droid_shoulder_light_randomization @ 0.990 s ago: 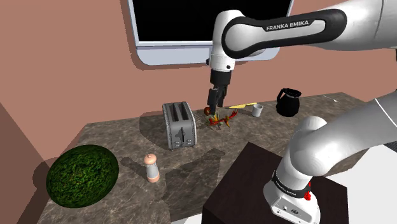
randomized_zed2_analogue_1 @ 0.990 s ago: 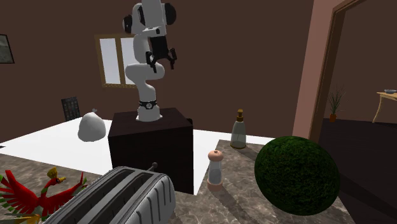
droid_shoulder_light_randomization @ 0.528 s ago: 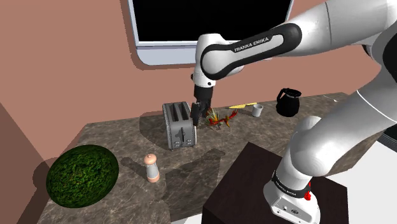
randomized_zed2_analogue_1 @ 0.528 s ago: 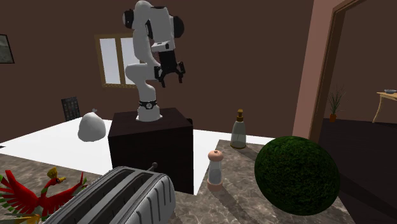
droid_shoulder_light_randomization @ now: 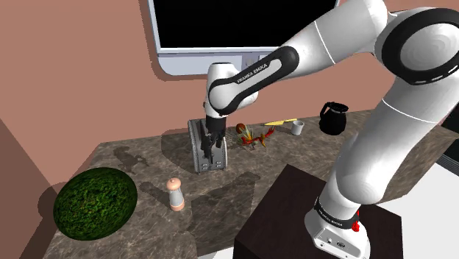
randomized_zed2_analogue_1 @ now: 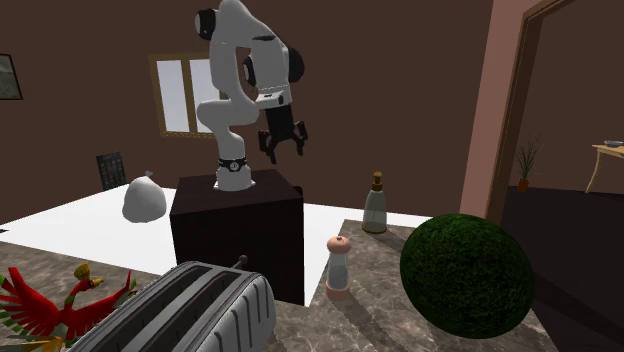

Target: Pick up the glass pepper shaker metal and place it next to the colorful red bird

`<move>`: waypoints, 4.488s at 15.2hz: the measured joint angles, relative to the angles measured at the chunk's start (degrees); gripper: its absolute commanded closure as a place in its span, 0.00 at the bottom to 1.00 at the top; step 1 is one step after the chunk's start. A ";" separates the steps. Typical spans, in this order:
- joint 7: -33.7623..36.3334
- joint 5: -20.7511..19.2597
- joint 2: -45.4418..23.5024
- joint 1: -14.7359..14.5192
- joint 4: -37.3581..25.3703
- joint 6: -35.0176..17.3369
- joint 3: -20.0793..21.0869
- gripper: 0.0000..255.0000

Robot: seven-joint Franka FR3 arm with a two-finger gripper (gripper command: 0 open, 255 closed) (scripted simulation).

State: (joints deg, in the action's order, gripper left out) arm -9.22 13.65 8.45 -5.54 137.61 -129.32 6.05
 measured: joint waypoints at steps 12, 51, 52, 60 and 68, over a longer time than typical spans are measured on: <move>0.92 -0.85 -27.52 -2.24 -16.64 -13.41 1.42 0.00; 3.14 -3.05 -50.37 -5.71 -37.94 -16.87 0.85 1.00; 3.27 -3.08 -49.86 -5.75 -37.93 -16.39 0.83 1.00; 3.94 -3.20 -45.13 -5.60 -36.83 -12.80 0.76 1.00; 4.80 -3.41 -40.78 -5.54 -36.84 -8.50 0.66 1.00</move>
State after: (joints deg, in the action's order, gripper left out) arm -4.43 10.23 -32.33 -11.07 100.78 -137.81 6.71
